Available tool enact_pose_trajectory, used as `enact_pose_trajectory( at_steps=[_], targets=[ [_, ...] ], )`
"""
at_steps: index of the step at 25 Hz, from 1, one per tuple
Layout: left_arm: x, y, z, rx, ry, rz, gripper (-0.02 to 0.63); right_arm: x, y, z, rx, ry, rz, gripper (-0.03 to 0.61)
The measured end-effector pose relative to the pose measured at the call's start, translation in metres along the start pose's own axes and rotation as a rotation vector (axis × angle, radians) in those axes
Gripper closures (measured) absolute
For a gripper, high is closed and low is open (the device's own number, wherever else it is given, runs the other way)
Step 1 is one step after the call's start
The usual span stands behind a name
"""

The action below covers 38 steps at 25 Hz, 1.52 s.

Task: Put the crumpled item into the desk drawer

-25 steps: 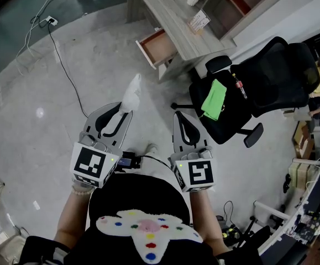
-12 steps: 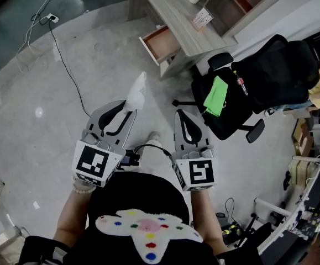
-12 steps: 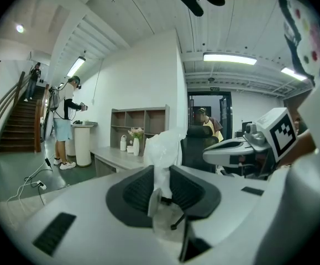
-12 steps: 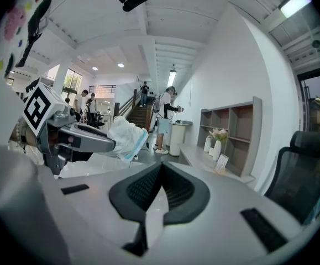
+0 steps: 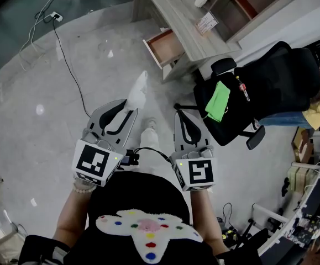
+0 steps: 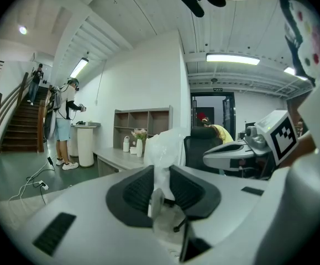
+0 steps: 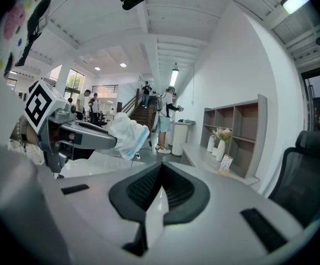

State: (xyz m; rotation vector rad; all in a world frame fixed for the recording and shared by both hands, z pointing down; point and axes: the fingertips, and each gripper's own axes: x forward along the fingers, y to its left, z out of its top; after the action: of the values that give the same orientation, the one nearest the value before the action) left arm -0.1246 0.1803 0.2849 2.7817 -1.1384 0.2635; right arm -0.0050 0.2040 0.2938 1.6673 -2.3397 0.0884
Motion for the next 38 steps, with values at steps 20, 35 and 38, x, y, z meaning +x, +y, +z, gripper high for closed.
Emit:
enact_pose_trajectory(
  at_steps=[20, 35, 38],
  targets=[
    [0.110, 0.054, 0.023, -0.030, 0.024, 0.095, 0.515, 0.108, -0.090, 0.012, 0.020, 0.007, 0.092, 0.575],
    [0.204, 0.088, 0.042, -0.049, 0.035, 0.156, 0.515, 0.188, -0.166, 0.018, 0.012, 0.014, 0.165, 0.575],
    [0.211, 0.088, 0.044, -0.043, 0.034, 0.161, 0.515, 0.189, -0.175, 0.010, 0.006, 0.056, 0.151, 0.575]
  ],
)
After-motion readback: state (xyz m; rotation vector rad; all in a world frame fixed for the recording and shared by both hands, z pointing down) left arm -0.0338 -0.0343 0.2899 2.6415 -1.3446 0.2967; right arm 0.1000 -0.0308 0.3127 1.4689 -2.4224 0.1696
